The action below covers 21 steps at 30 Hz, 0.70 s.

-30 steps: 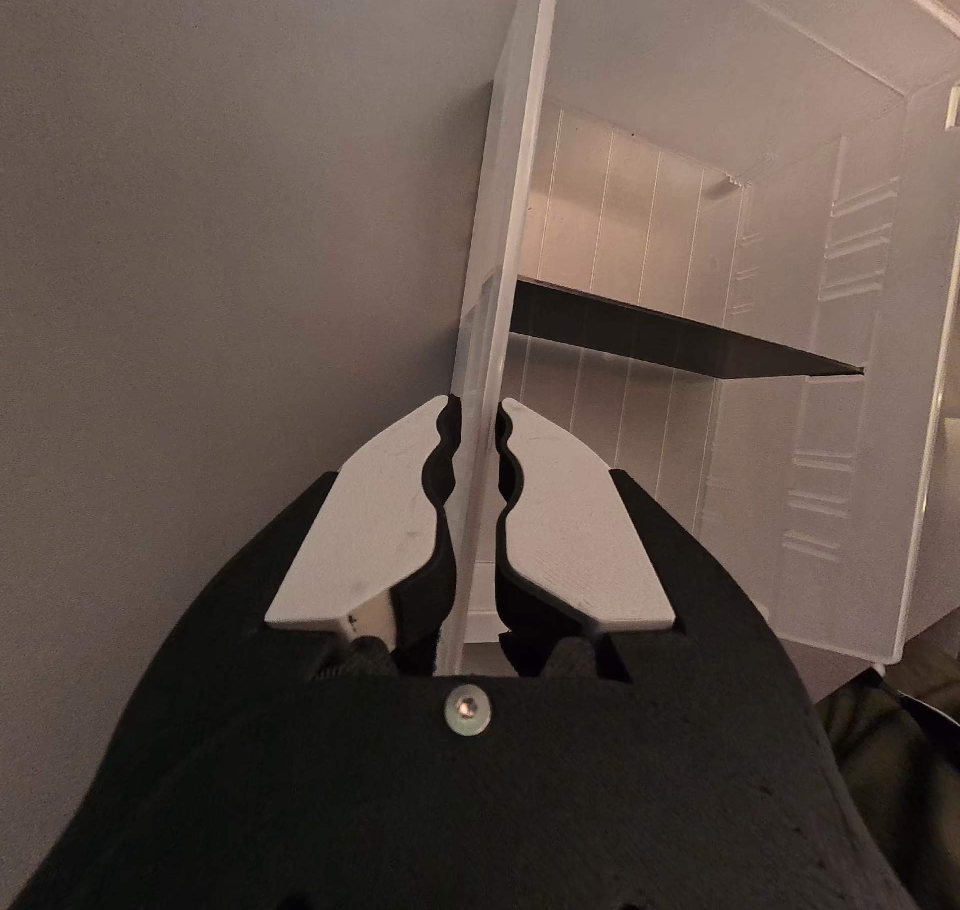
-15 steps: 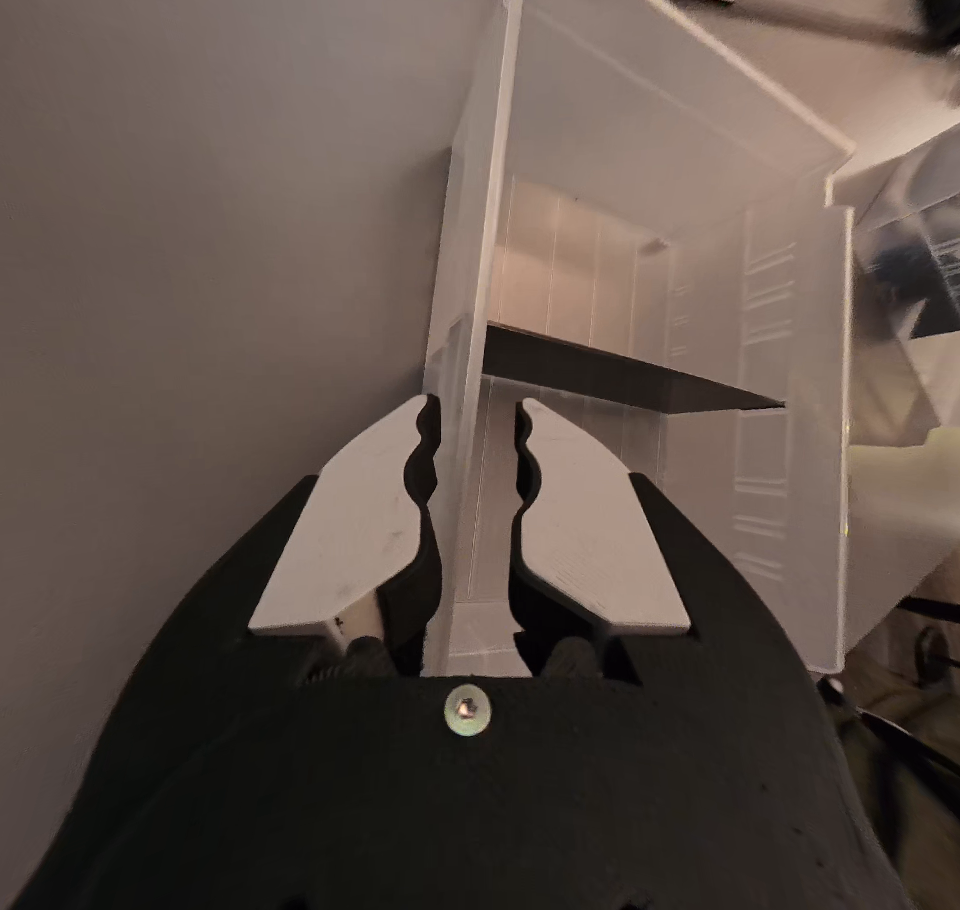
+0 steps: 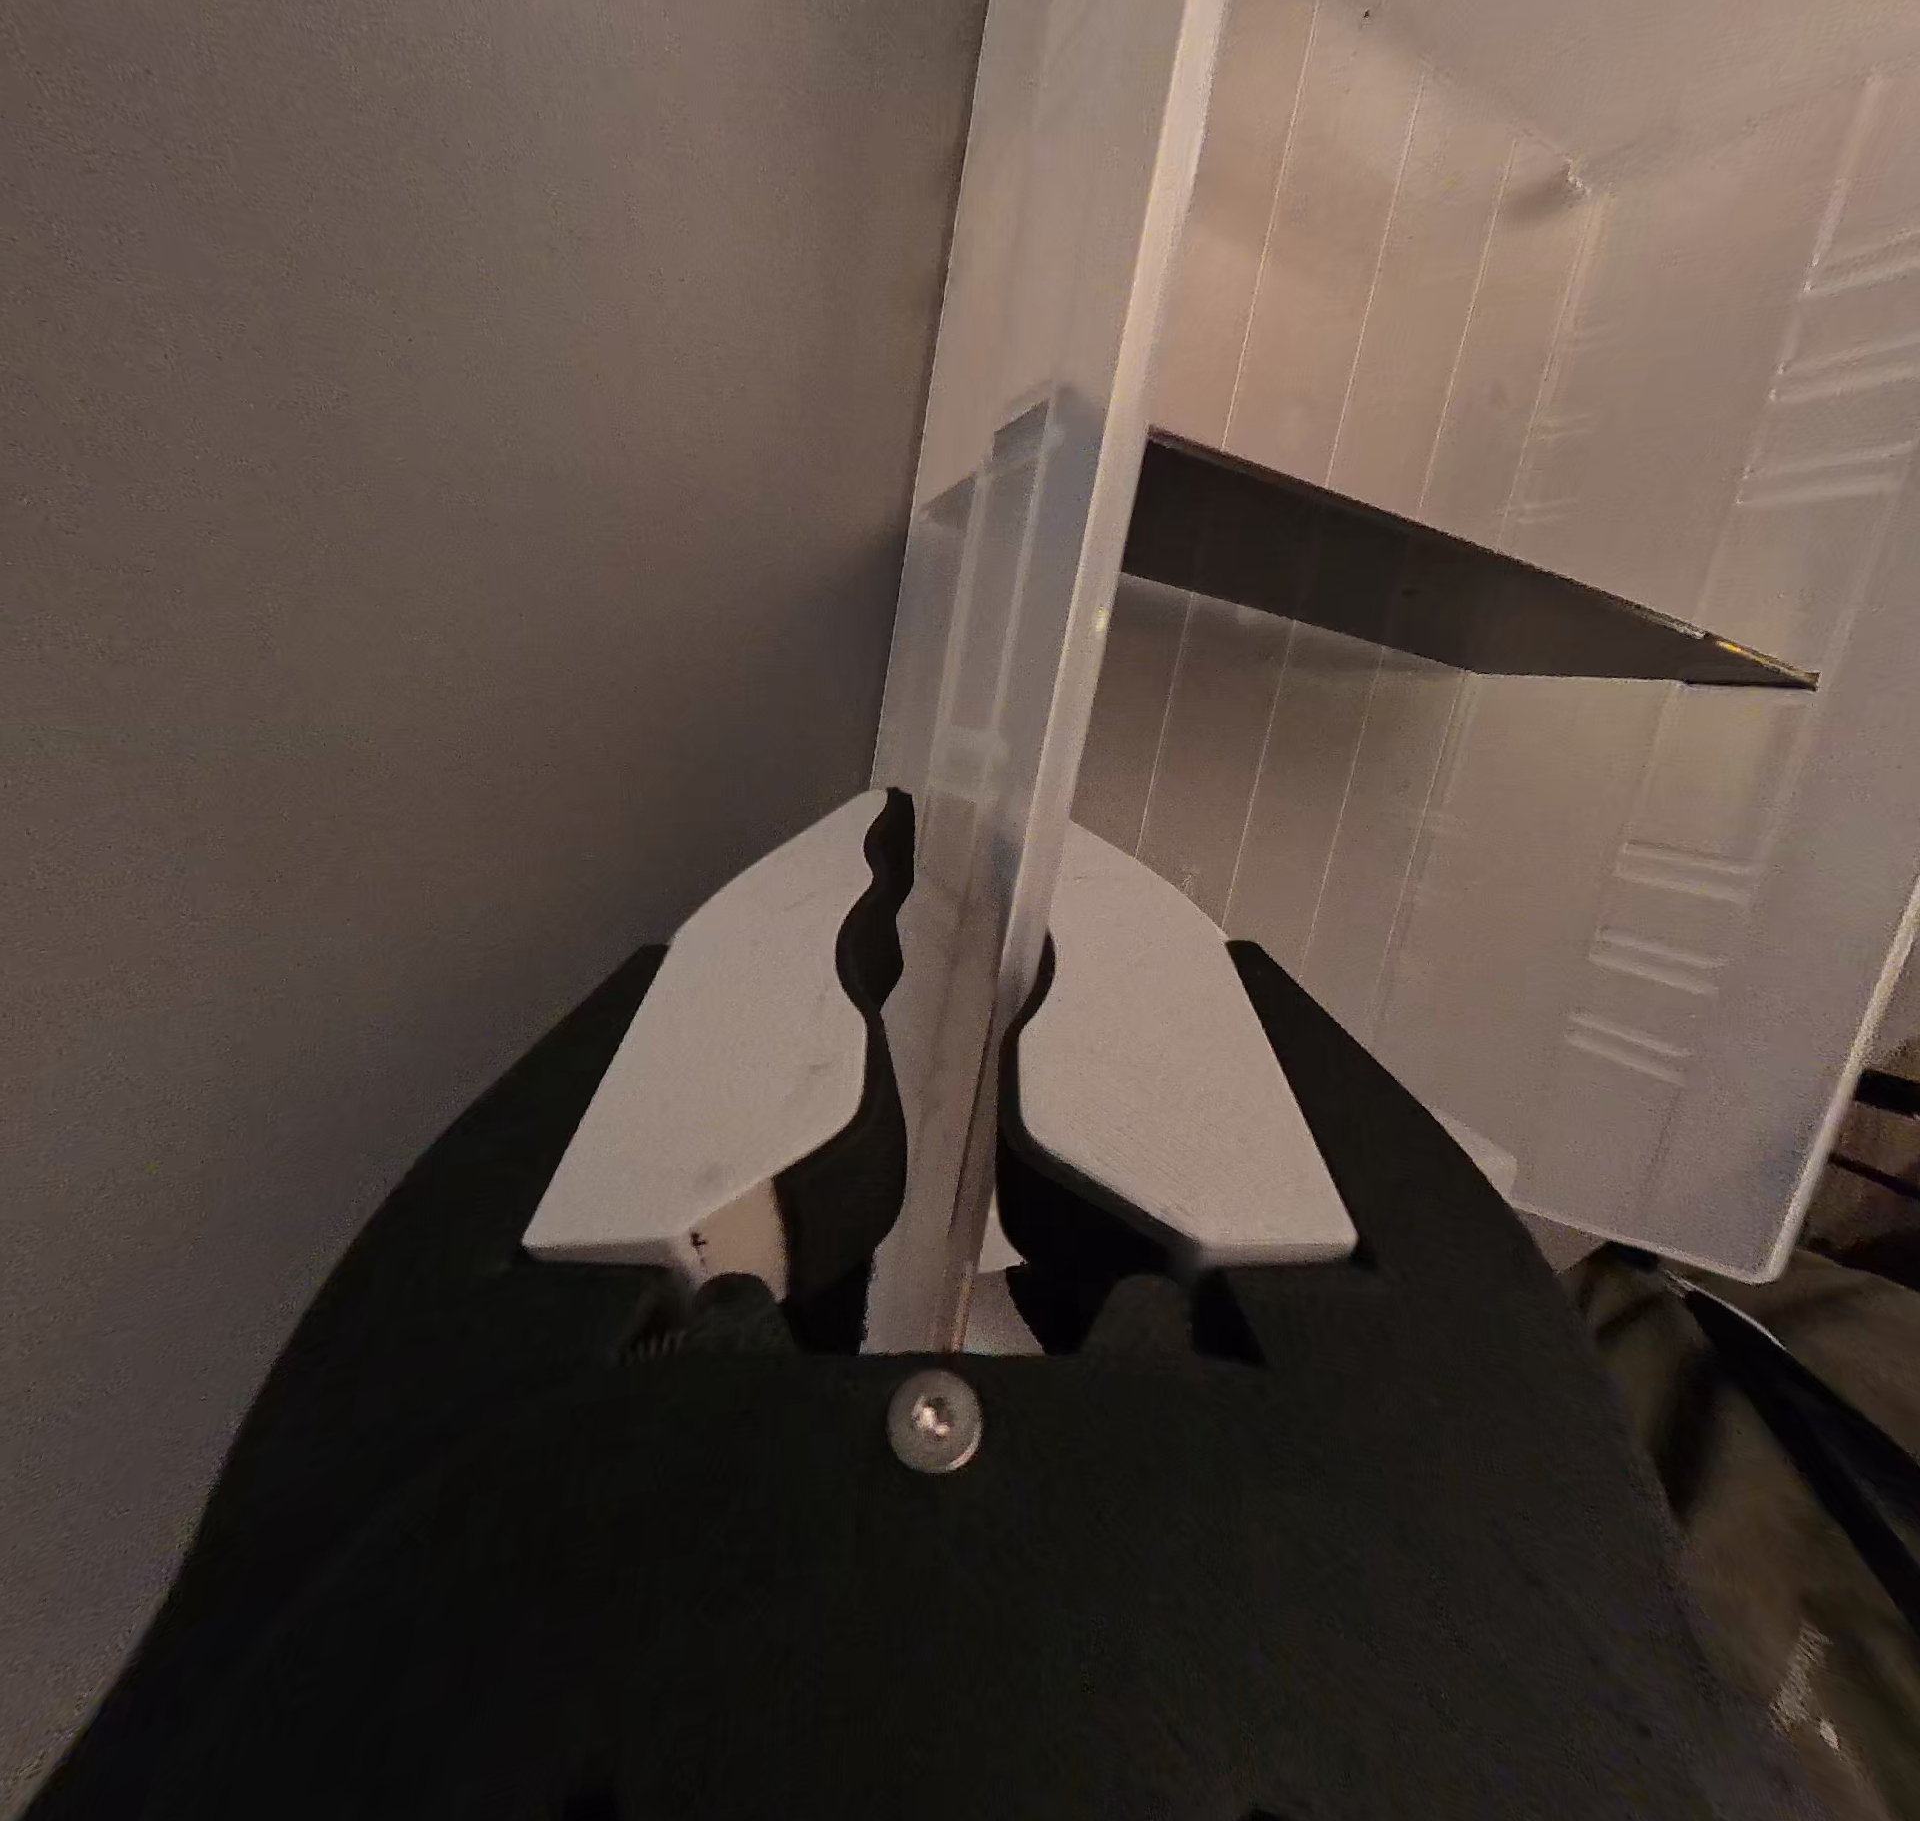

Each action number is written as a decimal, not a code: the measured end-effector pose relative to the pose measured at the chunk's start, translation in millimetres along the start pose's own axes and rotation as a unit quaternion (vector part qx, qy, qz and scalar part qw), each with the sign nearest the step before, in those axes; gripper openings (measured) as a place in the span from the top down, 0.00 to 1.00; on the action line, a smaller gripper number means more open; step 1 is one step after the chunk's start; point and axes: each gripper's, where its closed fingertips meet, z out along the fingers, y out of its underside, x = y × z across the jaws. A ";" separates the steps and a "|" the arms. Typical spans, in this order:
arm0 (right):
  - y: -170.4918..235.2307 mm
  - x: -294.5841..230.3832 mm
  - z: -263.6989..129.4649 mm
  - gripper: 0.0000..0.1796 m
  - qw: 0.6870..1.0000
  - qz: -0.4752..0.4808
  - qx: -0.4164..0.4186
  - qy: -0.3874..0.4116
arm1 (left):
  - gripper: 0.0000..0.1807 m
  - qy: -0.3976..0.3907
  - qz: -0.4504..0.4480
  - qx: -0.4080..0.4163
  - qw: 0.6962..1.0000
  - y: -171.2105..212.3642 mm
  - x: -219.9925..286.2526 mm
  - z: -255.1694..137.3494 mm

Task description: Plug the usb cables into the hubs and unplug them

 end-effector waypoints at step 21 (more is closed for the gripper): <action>-25.0 -161.9 53.6 0.94 0.990 0.131 -0.016 0.057 | 0.94 -0.037 0.094 -0.157 0.982 36.9 68.2 20.5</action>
